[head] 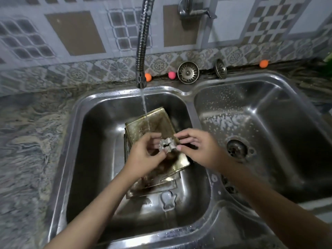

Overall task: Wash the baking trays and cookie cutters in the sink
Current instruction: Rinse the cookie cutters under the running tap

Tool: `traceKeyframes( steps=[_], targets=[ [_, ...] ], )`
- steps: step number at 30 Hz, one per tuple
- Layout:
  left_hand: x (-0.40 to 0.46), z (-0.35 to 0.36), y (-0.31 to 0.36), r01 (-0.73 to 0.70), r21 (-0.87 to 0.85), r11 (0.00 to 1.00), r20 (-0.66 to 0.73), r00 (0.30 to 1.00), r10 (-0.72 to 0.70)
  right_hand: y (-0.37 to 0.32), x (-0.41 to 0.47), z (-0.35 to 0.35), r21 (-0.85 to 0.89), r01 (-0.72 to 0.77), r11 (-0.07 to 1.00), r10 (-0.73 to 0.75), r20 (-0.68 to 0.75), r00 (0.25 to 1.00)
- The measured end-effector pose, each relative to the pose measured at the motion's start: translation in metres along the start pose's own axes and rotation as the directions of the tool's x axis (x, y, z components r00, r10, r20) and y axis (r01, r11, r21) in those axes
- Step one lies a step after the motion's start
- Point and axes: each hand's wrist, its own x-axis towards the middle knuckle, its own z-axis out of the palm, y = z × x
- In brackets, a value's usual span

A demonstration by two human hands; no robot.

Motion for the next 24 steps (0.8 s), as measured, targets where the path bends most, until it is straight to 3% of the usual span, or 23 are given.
traceKeyframes(
  steps=[5, 9, 13, 24],
  targets=[
    [0.023, -0.022, 0.017, -0.015, -0.171, 0.985, -0.170, 0.985, -0.015, -0.015, 0.041, 0.028, 0.210, 0.041, 0.977, -0.031, -0.050, 0.998],
    [0.038, -0.035, 0.021, -0.114, -0.067, 0.991, -0.295, 0.951, 0.090, -0.021, 0.069, 0.040, 0.315, 0.045, 0.948, -0.008, -0.119, 0.993],
    [0.047, -0.038, 0.022, -0.158, 0.013, 0.987, -0.330, 0.932, 0.153, -0.020, 0.091, 0.049, 0.320, 0.067, 0.945, -0.012, -0.171, 0.985],
    [0.057, -0.042, 0.023, -0.165, 0.034, 0.986, -0.400, 0.902, 0.165, -0.018, 0.102, 0.055, 0.377, 0.071, 0.924, 0.008, -0.203, 0.979]
  ],
)
